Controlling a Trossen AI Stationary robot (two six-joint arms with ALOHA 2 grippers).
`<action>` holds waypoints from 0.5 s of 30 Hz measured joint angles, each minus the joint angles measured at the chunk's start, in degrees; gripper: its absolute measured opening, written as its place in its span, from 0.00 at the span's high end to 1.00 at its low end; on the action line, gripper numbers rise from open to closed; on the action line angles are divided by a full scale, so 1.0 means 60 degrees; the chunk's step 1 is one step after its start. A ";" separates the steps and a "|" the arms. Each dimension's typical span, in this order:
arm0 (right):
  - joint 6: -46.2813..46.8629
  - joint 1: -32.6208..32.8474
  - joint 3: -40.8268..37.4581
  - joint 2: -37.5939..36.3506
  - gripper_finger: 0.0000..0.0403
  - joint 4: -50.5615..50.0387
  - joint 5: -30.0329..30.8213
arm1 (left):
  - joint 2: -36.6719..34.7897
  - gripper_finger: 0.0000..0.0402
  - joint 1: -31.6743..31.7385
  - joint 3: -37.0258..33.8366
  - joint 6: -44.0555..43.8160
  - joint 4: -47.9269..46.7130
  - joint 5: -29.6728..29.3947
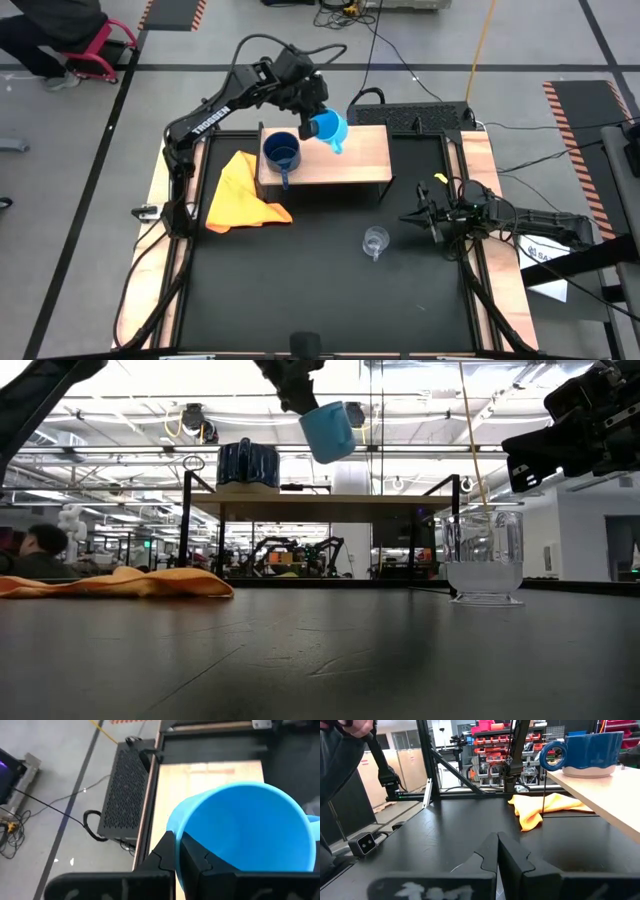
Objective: Stack small to large cups/mugs on shelf
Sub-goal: Put the blue mug on the shelf
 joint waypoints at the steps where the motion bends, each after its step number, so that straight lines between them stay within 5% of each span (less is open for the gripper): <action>1: 0.0004 0.0000 0.0000 0.0000 1.00 0.0000 0.0000 | 0.0000 0.99 -0.0001 0.0000 0.0079 -0.0086 0.0002; 15: 0.0026 0.0000 0.0000 0.0000 1.00 -0.0004 -0.0004 | 0.0230 0.99 -0.0276 -0.0018 0.1003 -0.0884 0.0545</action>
